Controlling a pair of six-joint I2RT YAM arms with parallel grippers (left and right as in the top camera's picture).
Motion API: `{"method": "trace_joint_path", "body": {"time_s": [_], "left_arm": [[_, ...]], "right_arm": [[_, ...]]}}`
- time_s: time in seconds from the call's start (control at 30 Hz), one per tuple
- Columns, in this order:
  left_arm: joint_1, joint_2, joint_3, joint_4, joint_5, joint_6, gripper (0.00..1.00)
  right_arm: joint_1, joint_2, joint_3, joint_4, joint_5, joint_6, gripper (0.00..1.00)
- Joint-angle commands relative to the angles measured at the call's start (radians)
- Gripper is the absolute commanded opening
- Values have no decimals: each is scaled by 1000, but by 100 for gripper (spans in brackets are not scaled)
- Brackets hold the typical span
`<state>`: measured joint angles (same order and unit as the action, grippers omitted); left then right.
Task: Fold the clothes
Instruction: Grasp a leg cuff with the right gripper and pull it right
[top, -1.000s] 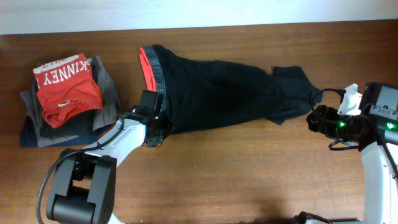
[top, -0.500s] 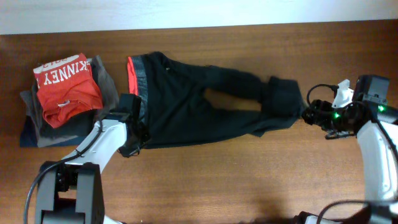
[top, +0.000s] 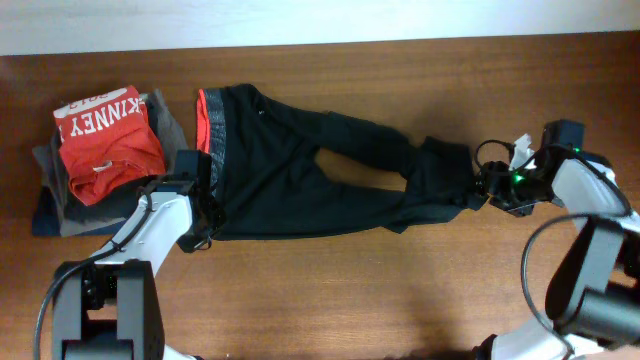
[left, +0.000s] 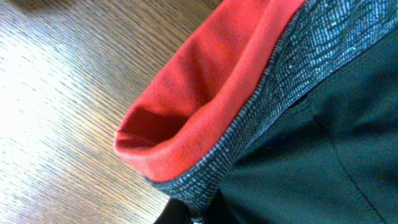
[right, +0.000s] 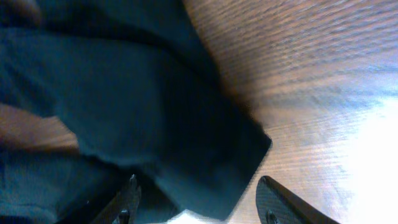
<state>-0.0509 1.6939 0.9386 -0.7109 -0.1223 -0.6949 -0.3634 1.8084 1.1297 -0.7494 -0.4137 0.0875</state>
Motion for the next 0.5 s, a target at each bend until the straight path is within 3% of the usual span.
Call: {"method": "trace_joint_path", "body": {"time_s": [0.0,0.17,0.23,0.33,0.47], "left_arm": [[3,-23,-8,7,-24,19,0],[3,-23,-8,14,-24,19,0],[3,-23,-8,14,-24,19,0],[3,-23,-8,14,-24,19,0],[3,-23,-8,14,-24,19,0]], "right_arm": [[31,51,12,39,-47,-11,63],[81,80,12,109,-29,-24,43],[92,84,12,128,11,-24,24],[97,84,12,136,59,-24,4],[72,76,47,154,75,-24,5]]}}
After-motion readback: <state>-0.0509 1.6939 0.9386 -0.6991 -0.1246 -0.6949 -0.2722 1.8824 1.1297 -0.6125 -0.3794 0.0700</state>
